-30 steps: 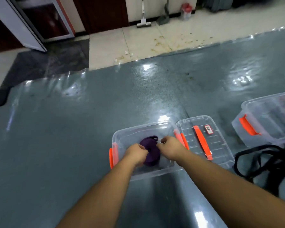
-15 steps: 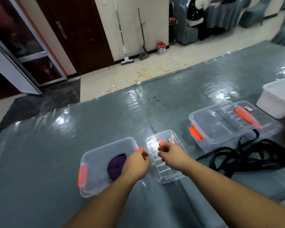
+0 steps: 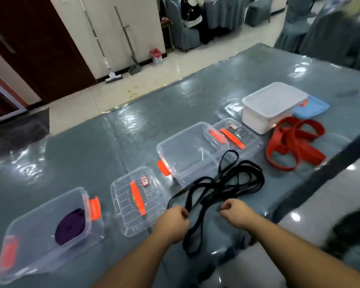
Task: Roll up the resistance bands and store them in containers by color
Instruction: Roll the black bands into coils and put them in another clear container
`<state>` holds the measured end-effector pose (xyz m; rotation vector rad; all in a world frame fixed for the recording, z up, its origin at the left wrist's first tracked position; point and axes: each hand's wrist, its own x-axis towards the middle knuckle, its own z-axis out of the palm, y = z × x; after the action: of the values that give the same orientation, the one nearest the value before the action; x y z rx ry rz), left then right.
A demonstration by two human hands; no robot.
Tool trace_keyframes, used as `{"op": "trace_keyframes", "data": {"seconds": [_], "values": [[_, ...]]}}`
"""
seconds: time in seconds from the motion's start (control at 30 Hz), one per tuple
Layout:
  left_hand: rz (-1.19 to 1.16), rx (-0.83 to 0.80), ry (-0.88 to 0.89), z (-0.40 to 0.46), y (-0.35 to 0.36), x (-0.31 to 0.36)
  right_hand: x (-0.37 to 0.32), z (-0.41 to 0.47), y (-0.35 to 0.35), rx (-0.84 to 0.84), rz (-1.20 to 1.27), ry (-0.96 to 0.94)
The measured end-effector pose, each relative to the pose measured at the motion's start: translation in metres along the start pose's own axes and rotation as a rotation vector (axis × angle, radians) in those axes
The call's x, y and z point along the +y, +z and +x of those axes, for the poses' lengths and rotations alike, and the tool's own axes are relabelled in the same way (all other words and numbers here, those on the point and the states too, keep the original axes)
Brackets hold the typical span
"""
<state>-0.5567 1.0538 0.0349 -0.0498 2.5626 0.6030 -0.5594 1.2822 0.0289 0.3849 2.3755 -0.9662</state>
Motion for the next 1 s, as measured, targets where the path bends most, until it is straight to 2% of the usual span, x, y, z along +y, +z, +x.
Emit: {"op": "trace_keyframes", "data": {"seconds": [0.23, 0.37, 0.5, 0.83, 1.0], "values": [[0.048, -0.100, 0.071, 0.022, 0.023, 0.042, 0.056, 0.003, -0.028, 0.054, 0.081, 0.115], [0.029, -0.119, 0.106, 0.036, 0.029, 0.052, 0.063, 0.010, -0.034, 0.056, 0.019, 0.133], [-0.002, -0.118, 0.131, 0.055, 0.029, 0.057, 0.056, 0.021, -0.042, 0.084, -0.185, 0.094], [-0.007, -0.137, 0.167, 0.103, 0.031, 0.071, 0.052, 0.067, -0.068, 0.119, -0.344, 0.023], [-0.005, -0.112, 0.120, 0.121, 0.041, 0.085, 0.051, 0.118, -0.091, 0.190, -0.493, -0.187]]}}
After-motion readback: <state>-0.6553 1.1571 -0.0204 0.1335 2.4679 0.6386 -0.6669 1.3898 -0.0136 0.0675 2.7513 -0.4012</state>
